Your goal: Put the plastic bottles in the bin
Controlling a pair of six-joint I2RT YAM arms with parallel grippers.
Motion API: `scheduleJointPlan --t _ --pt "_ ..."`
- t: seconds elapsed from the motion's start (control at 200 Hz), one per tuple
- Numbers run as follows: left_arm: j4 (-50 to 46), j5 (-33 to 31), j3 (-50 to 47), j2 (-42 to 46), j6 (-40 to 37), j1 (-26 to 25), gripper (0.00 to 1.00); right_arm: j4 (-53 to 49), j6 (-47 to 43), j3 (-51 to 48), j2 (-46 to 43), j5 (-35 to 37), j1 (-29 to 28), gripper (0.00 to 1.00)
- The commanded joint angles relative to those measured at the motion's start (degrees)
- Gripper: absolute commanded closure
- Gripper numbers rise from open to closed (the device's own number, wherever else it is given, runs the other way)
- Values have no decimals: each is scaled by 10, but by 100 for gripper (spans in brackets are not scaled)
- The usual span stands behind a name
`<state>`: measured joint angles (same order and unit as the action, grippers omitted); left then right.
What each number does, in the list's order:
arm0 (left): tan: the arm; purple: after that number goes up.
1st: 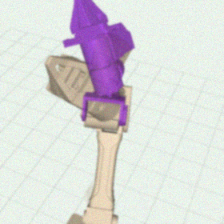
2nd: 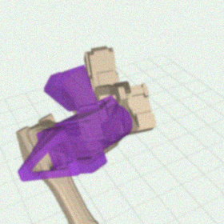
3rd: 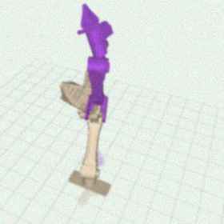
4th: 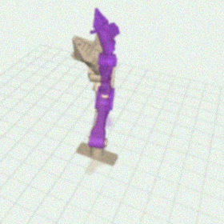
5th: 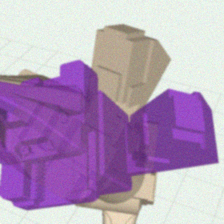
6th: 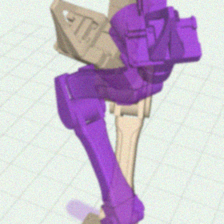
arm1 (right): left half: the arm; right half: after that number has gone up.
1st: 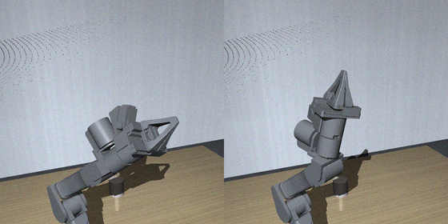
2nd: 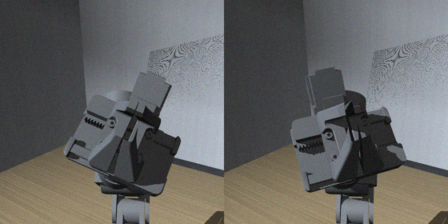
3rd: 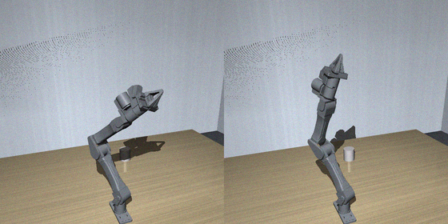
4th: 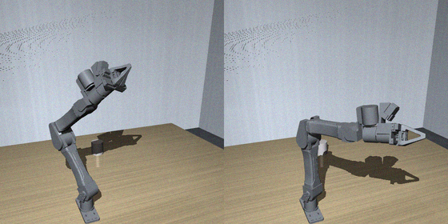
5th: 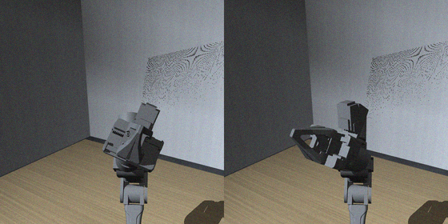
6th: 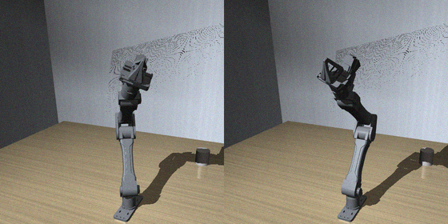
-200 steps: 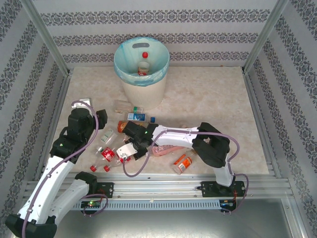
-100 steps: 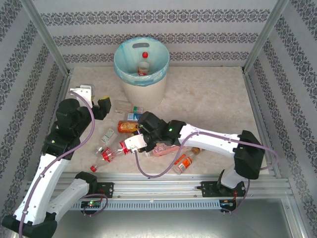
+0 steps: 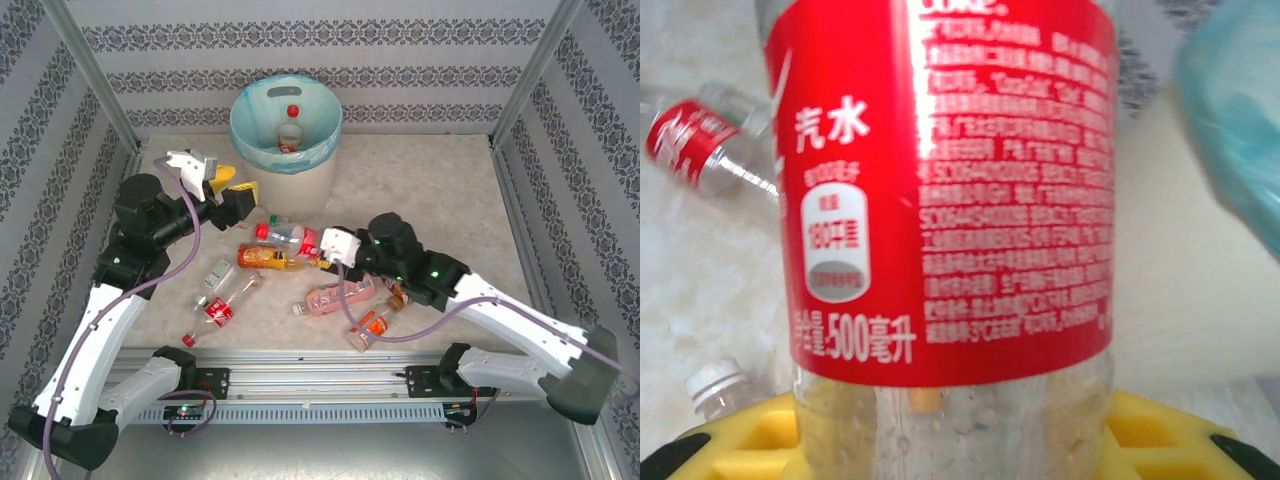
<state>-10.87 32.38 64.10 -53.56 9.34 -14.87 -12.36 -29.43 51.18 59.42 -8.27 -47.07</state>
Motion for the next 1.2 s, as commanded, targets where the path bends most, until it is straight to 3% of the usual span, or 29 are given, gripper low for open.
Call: scheduleJointPlan --t 0.0,0.21,0.41,0.764,0.909,1.084,1.194 --pt "102 105 0 -8 66 4 31 35 102 -19 -49 -11 34 57" --pt "175 131 3 -56 151 -36 31 43 170 -21 -96 -23 72 58" --pt "196 150 23 -100 165 -90 32 43 198 -14 -103 -36 78 58" --pt "330 149 -5 -147 248 -140 45 53 214 -30 -124 -71 77 58" --pt "339 135 -2 -158 250 -147 56 55 215 -37 -121 -72 71 58" --pt "304 109 -2 -150 217 -152 56 49 213 -36 -117 -75 61 58" --pt "291 108 -2 -150 208 -154 63 48 211 -33 -113 -79 58 58"
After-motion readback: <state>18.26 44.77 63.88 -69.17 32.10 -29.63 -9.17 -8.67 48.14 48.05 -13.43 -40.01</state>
